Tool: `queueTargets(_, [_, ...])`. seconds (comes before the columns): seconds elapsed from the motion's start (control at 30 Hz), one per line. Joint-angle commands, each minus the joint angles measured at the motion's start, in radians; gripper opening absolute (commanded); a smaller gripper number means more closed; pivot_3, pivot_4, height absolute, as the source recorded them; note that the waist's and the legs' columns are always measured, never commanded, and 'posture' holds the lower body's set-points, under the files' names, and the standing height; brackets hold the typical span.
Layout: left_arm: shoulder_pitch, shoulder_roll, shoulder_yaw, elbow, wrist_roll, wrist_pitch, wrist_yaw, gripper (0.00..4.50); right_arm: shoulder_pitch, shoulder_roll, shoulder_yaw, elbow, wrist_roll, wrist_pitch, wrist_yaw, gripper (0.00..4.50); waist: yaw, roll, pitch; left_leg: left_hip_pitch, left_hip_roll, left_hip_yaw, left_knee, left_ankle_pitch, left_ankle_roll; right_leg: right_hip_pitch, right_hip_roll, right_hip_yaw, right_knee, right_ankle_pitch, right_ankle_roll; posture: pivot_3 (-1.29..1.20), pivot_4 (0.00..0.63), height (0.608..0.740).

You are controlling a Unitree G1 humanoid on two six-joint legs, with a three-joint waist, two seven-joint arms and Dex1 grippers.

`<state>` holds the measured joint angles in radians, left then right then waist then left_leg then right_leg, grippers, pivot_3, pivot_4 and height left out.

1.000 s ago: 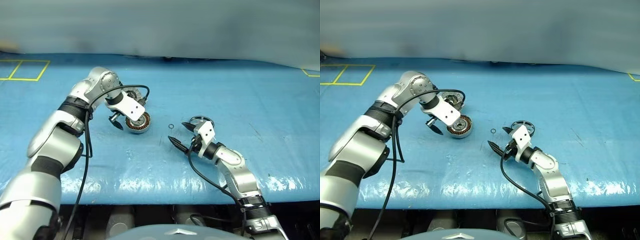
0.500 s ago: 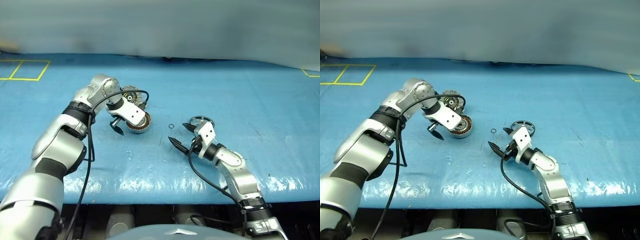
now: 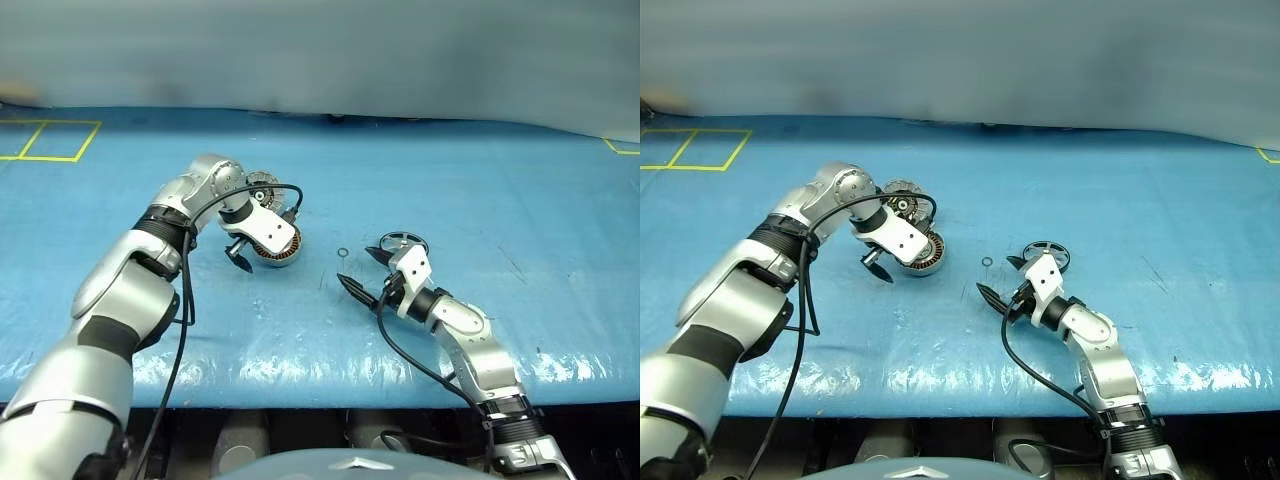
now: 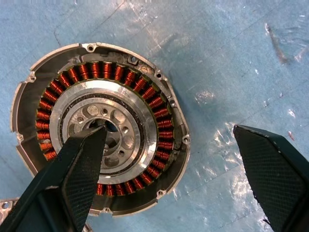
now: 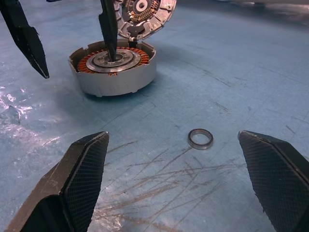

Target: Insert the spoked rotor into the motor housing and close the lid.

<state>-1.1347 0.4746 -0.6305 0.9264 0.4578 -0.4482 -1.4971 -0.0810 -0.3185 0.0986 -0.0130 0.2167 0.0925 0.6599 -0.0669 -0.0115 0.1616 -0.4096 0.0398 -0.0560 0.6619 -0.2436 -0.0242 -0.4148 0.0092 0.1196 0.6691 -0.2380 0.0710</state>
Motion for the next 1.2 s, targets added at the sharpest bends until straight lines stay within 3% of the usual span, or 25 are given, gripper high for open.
queueTargets(0.03, [0.009,-0.004,-0.012,0.017,0.023,-0.017,0.016,4.09,0.009,0.002,-0.016,-0.05,0.014,-0.019,-0.003,4.5,0.0,0.0,0.0,0.0,0.0,0.0,0.0,0.0,0.0,0.0,0.0,0.0,0.0,0.0,0.0,0.0,0.15,0.74])
queueTargets(0.17, [0.024,-0.008,-0.022,0.036,0.058,-0.001,0.077,2.98,0.014,-0.001,-0.02,-0.061,0.02,-0.02,-0.001,4.5,-0.002,0.0,0.0,0.001,0.0,0.0,0.0,0.0,0.0,0.001,0.0,0.0,0.0,0.0,0.0,0.0,0.15,0.74])
queueTargets(0.27, [0.035,-0.011,-0.027,0.046,0.065,0.006,0.068,2.98,0.018,0.002,-0.03,-0.08,0.049,-0.021,0.011,4.5,-0.002,0.0,0.0,0.003,0.0,0.0,0.0,0.0,0.0,0.003,0.0,0.0,0.002,-0.001,0.001,0.0,0.15,0.74])
queueTargets(0.4, [0.048,-0.005,-0.026,0.047,0.08,-0.009,0.116,2.19,0.018,-0.008,-0.033,-0.088,0.051,-0.016,0.009,4.5,-0.003,0.0,0.0,0.009,0.0,0.001,0.0,0.0,0.0,0.006,0.0,0.001,0.005,-0.003,0.004,0.0,0.15,0.74])
queueTargets(0.63, [0.068,0.018,-0.02,-0.048,0.056,-0.106,0.115,2.17,0.012,-0.013,-0.038,-0.085,0.05,-0.016,0.014,4.5,-0.004,0.0,-0.001,0.014,0.0,0.001,0.0,0.001,0.001,0.008,0.001,0.002,0.01,-0.004,0.003,0.0,0.15,0.74])
queueTargets(0.87, [0.141,0.05,-0.017,-0.27,-0.013,-0.179,0.049,2.17,0.003,-0.016,-0.038,-0.08,0.048,-0.012,0.021,4.5,0.0,0.0,-0.001,0.012,-0.001,0.001,-0.001,0.001,0.001,0.007,0.0,0.003,0.009,-0.004,0.003,0.0,0.15,0.74])
queueTargets(1.2, [0.283,0.103,-0.001,-0.633,-0.131,-0.002,-0.096,2.17,0.0,-0.022,-0.029,-0.07,0.038,-0.007,0.022,4.5,-0.001,0.0,0.0,0.011,0.0,0.001,-0.001,0.001,0.001,0.006,0.0,0.002,0.009,-0.004,0.002,0.0,0.15,0.74])
